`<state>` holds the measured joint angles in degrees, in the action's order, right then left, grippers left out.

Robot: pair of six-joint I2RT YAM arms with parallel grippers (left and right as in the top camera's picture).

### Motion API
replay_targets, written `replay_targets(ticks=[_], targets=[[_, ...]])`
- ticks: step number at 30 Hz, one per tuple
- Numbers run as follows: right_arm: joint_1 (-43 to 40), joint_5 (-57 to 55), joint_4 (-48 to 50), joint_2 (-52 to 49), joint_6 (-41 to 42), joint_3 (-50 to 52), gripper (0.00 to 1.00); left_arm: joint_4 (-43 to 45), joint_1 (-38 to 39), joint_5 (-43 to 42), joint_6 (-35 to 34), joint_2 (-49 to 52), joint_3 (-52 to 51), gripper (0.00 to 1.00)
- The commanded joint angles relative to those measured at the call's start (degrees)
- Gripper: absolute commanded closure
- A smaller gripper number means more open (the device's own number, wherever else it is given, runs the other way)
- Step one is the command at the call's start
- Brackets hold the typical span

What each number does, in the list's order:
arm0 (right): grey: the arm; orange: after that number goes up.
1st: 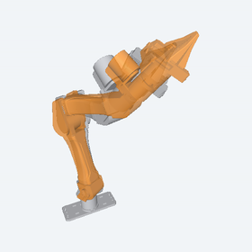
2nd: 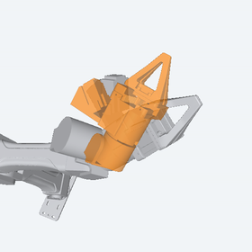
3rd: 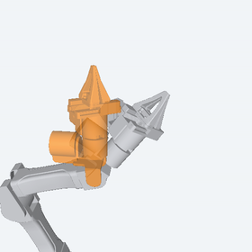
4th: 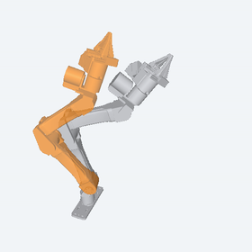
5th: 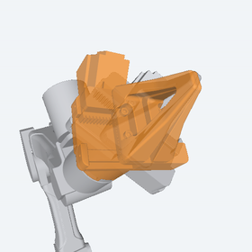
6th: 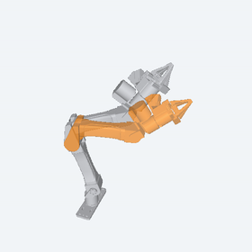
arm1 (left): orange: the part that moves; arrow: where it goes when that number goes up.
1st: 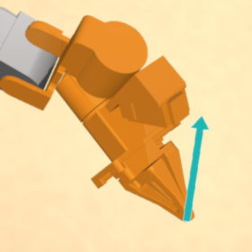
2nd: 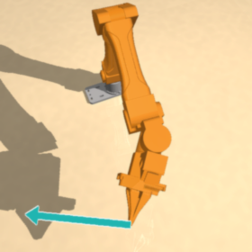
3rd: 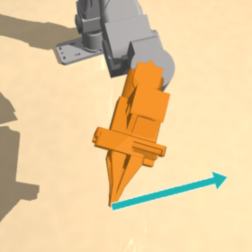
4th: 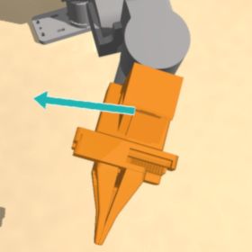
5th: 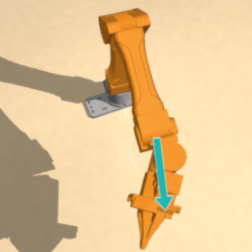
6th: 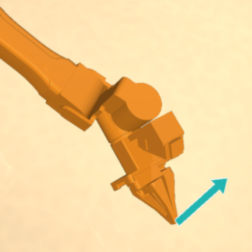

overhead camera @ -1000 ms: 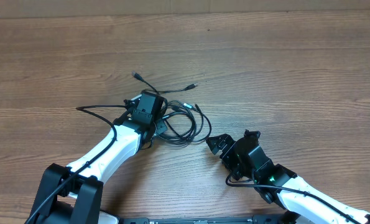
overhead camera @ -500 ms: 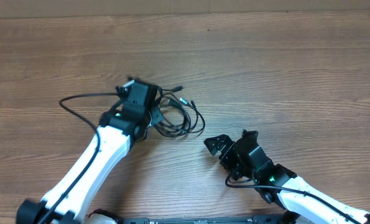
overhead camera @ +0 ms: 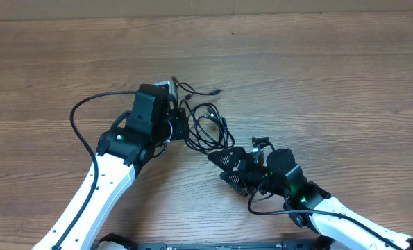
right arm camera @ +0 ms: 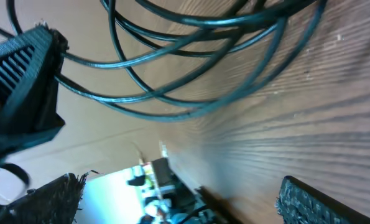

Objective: Untangle cables

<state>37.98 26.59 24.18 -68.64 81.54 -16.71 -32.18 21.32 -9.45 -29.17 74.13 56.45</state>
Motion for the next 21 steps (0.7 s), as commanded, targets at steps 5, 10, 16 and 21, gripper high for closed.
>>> replay_targets(ticks=[5, 10, 16, 21], targets=[[0.31, -10.78, 1.11, 0.04, -7.63, -0.2, 0.0, 0.83, -0.31, -15.91, 24.3, -1.14, 1.2, 0.96], [0.31, -14.88, 1.2, 0.04, -16.81, -0.48, 0.01, 0.37, -0.28, -21.57, 30.23, -1.11, 1.2, 0.96], [0.31, -19.15, 1.01, 0.04, -20.11, -3.1, 0.01, 0.98, -0.28, -26.51, 30.91, -1.11, 1.2, 0.96], [0.33, -22.86, -0.79, -0.13, -16.81, -5.05, 0.05, 2.27, -0.24, -35.98, 30.93, -1.11, 1.2, 0.96]])
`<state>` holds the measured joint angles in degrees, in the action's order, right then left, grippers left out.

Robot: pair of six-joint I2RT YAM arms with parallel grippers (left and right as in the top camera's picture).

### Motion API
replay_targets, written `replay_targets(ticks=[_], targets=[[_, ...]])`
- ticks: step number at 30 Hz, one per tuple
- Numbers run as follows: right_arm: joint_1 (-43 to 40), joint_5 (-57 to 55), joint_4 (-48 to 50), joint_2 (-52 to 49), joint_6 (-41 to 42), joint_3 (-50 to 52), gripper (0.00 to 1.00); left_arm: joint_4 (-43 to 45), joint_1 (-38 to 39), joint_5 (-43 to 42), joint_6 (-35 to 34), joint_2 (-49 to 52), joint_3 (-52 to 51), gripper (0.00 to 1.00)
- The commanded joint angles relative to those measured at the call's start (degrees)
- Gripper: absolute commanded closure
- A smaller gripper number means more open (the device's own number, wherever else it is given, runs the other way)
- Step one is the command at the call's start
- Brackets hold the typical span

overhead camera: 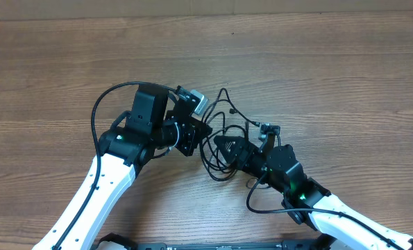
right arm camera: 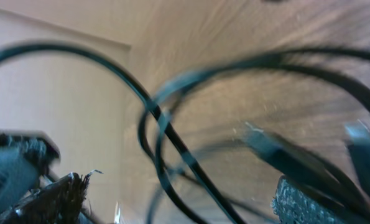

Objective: Untangle cables

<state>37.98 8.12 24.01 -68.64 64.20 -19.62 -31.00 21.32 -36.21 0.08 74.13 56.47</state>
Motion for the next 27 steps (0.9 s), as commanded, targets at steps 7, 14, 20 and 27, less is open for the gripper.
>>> replay_targets(ticks=[7, 14, 20, 27], targets=[[0.17, -13.38, -8.63, -3.1, 3.52, -2.38, 0.08, 6.38, -0.31, -19.56, 1.6, -1.57, 1.22, 0.96], [-3.61, -18.8, -21.84, -3.48, 6.49, -2.38, 0.09, 6.32, -2.75, -2.45, -4.13, -5.16, 1.57, 0.95], [-11.82, -18.78, -29.73, -3.48, 5.84, -2.45, 0.09, 5.92, -11.3, 11.26, -10.21, -10.84, 1.57, 0.96], [-19.52, -18.8, -32.83, -3.48, 0.31, -2.45, 0.08, 4.66, -20.63, 12.09, -14.75, -13.38, 1.55, 0.96]])
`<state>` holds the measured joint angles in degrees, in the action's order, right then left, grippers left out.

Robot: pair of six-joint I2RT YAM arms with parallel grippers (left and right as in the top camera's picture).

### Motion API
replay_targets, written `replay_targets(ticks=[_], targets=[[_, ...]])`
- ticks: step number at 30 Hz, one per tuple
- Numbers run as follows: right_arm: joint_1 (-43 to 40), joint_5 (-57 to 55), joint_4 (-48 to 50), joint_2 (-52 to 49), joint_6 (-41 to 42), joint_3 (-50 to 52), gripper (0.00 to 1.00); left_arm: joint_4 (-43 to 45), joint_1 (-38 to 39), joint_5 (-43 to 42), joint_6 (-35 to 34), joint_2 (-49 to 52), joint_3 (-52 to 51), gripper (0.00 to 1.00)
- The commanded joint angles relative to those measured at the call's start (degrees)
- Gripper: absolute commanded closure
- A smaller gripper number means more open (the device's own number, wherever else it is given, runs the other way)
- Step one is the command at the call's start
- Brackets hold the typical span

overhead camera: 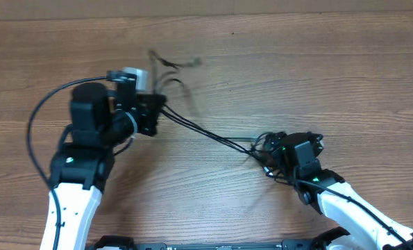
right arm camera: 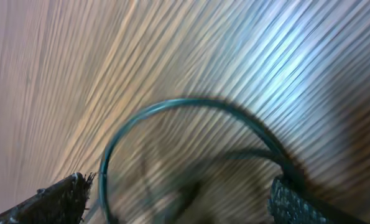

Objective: Untangle cables

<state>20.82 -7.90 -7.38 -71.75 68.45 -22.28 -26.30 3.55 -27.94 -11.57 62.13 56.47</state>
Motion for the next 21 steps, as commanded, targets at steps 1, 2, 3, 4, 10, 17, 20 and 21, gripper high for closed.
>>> replay_targets(ticks=[1, 2, 3, 4, 10, 17, 20, 21], targets=[[-3.15, -2.78, -1.92, -0.37, -4.28, 0.2, 0.08, -0.74, -3.5, 4.22, -3.32, -1.25, 1.55, 0.96], [-3.96, -2.78, -2.71, -0.37, -4.28, 0.11, 0.08, -1.33, -3.87, 4.37, -3.39, -1.11, 1.55, 0.96], [-4.85, -2.51, -3.41, -0.37, -4.28, 0.07, 0.08, -2.03, -4.11, 4.61, -3.56, -0.87, 1.55, 0.96], [-5.46, -2.12, -3.76, -0.37, -4.33, 0.07, 0.08, -2.47, -4.13, 4.59, -3.58, -0.59, 1.55, 0.96], [-6.64, 4.13, -2.89, -0.37, -10.29, -0.48, 0.02, -4.68, -4.11, 4.37, -6.58, 2.99, 1.53, 0.86], [-6.64, 6.8, -9.49, 1.33, -17.97, -5.95, 0.0, -6.08, -3.78, 4.33, -8.83, 9.86, 1.49, 0.66], [-6.64, 8.09, -14.25, 2.78, -19.5, -9.49, 0.0, -6.49, -3.8, 4.13, -9.9, 12.81, 1.49, 0.36], [-6.64, 9.7, -15.06, 3.37, -21.88, -10.71, 0.0, -6.54, -3.78, 3.85, -9.92, 13.9, 1.49, 0.3]])
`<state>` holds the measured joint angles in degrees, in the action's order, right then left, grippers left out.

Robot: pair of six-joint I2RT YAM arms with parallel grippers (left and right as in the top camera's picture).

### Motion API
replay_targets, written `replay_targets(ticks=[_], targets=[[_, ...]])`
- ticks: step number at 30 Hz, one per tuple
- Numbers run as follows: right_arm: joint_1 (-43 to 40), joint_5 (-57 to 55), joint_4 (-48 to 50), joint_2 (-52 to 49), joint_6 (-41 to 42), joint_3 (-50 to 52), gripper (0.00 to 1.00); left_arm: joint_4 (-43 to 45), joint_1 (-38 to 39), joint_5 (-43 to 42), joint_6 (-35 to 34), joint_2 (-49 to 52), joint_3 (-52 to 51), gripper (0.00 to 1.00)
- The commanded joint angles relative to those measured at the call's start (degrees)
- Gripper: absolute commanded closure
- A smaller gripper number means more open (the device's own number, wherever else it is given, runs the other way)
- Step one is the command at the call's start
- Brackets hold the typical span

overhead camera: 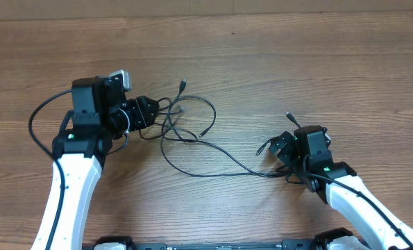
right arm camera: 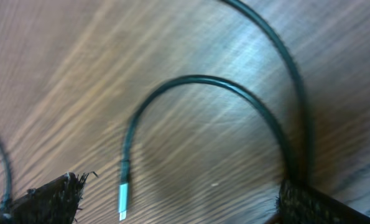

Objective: Untangle cables

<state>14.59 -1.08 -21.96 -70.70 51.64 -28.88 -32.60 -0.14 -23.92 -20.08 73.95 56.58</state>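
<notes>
Thin black cables (overhead camera: 192, 142) lie slack on the wooden table. A loose tangle of loops sits by my left gripper (overhead camera: 142, 113), which appears shut on the cable ends there. One long strand runs right to my right gripper (overhead camera: 281, 147). In the right wrist view the fingers (right arm camera: 54, 198) stand wide apart just over the wood. A cable loop (right arm camera: 203, 87) curves between them and ends in a silver plug (right arm camera: 122, 205). Two strands run down against the right finger (right arm camera: 306, 202).
A free plug end (overhead camera: 182, 84) points toward the back of the table (overhead camera: 296, 62). Another cable end (overhead camera: 287, 116) sticks up behind the right gripper. The left arm's own black lead (overhead camera: 36, 121) loops out to the left.
The strands that were taut between the two grippers now lie slack in loops on the table. The left gripper sits slightly lower and further right. The right gripper stays at the right, low over the wood.
First both grippers were close together at the tangle in the middle. Then the right gripper was in among the loops. Then the grippers were far apart with the cable stretched between them. Now the cable is spread out slack.
</notes>
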Motion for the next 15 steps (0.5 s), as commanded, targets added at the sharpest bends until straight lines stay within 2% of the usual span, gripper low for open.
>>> replay_targets(ticks=[1, 6, 15], targets=[[-0.42, 4.98, -0.96, 2.91, -7.3, -5.2, 0.0, -0.39, -0.09, -0.61, -1.46, 3.1, 1.38, 0.27], [-0.42, 15.37, -1.07, 5.29, -13.84, -8.09, 0.0, -1.03, -0.09, -4.02, -2.73, 6.88, 1.38, 0.23], [-0.26, 29.46, -0.17, 6.19, -14.27, -8.11, 0.0, -2.75, 0.2, -4.24, -3.41, 8.46, 1.38, 0.21]])
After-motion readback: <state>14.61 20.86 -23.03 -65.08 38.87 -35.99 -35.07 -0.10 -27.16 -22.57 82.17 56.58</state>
